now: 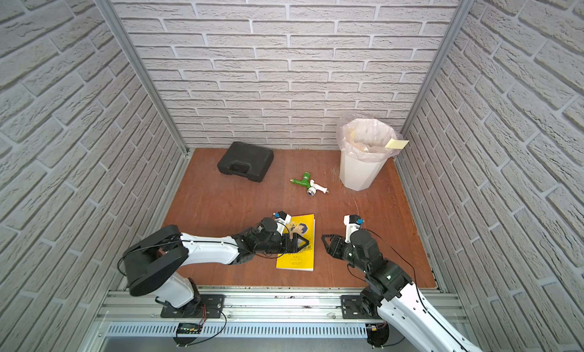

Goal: Peel off the used sticky note
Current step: Close the book at the center of the board.

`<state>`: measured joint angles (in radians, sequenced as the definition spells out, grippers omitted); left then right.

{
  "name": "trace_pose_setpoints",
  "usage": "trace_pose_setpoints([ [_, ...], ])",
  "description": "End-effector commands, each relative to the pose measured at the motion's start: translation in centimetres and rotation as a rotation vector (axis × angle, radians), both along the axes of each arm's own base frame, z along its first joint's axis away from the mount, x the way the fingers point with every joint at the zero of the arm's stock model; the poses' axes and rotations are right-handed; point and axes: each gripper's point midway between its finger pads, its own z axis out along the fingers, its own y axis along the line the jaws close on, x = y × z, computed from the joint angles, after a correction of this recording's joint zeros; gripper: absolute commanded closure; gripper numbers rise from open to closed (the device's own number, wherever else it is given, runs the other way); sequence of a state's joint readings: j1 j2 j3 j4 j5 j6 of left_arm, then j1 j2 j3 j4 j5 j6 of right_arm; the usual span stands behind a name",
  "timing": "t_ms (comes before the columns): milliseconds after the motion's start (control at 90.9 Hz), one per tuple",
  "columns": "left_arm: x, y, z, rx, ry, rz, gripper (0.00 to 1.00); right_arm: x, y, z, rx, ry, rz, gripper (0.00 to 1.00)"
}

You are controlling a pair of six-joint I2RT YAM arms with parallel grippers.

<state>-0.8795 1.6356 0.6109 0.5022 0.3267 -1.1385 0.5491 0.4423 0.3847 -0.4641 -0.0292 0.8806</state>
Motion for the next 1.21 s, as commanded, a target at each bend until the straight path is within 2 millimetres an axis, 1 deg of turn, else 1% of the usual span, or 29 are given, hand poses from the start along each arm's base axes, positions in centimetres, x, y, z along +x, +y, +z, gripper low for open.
trace_pose_setpoints([
  [0, 0.6, -1.5, 0.0, -0.057, 0.026, -0.021, 0.02, 0.1, -0.7, 1.3, -0.049, -0.044, 0.004, 0.48],
  [99, 0.9, -1.8, -0.8, -0.081, 0.062, -0.021, 0.02, 0.2, -1.1, 2.7, -0.085, -0.087, 0.009, 0.42],
  [220, 1.3, -1.8, -0.5, -0.097, 0.053, -0.018, 0.02, 0.4, -1.9, 4.3, -0.144, -0.135, 0.005, 0.31],
  [341, 1.9, -1.5, 1.0, -0.102, -0.001, -0.024, 0.02, 0.7, -3.1, 5.5, -0.225, -0.183, -0.018, 0.21],
  [528, 3.6, -0.5, 3.7, -0.060, -0.117, -0.025, 0.02, 1.7, -5.3, 7.5, -0.337, -0.286, -0.095, 0.11],
  [616, 4.5, 0.3, 5.1, -0.046, -0.170, -0.017, 0.02, 2.3, -6.2, 8.3, -0.386, -0.330, -0.137, 0.00],
  [726, 5.9, 1.6, 6.7, -0.033, -0.236, 0.009, 0.02, 3.0, -7.3, 8.8, -0.459, -0.372, -0.186, 0.01],
  [836, 7.2, 3.8, 7.9, 0.009, -0.303, 0.051, 0.02, 3.5, -8.5, 8.9, -0.533, -0.409, -0.240, 0.01],
  [946, 8.5, 6.9, 9.1, 0.077, -0.380, 0.111, 0.02, 4.0, -10.0, 8.9, -0.601, -0.451, -0.321, 0.01],
  [1001, 9.1, 8.9, 9.8, 0.123, -0.429, 0.155, 0.02, 4.2, -10.5, 8.8, -0.629, -0.479, -0.353, 0.01],
  [1078, 10.0, 12.1, 10.9, 0.217, -0.513, 0.232, 0.02, 4.5, -11.2, 8.7, -0.668, -0.518, -0.397, 0.01],
  [1199, 10.8, 18.1, 12.3, 0.441, -0.668, 0.383, 0.02, 5.1, -11.9, 8.3, -0.724, -0.578, -0.459, 0.01],
])
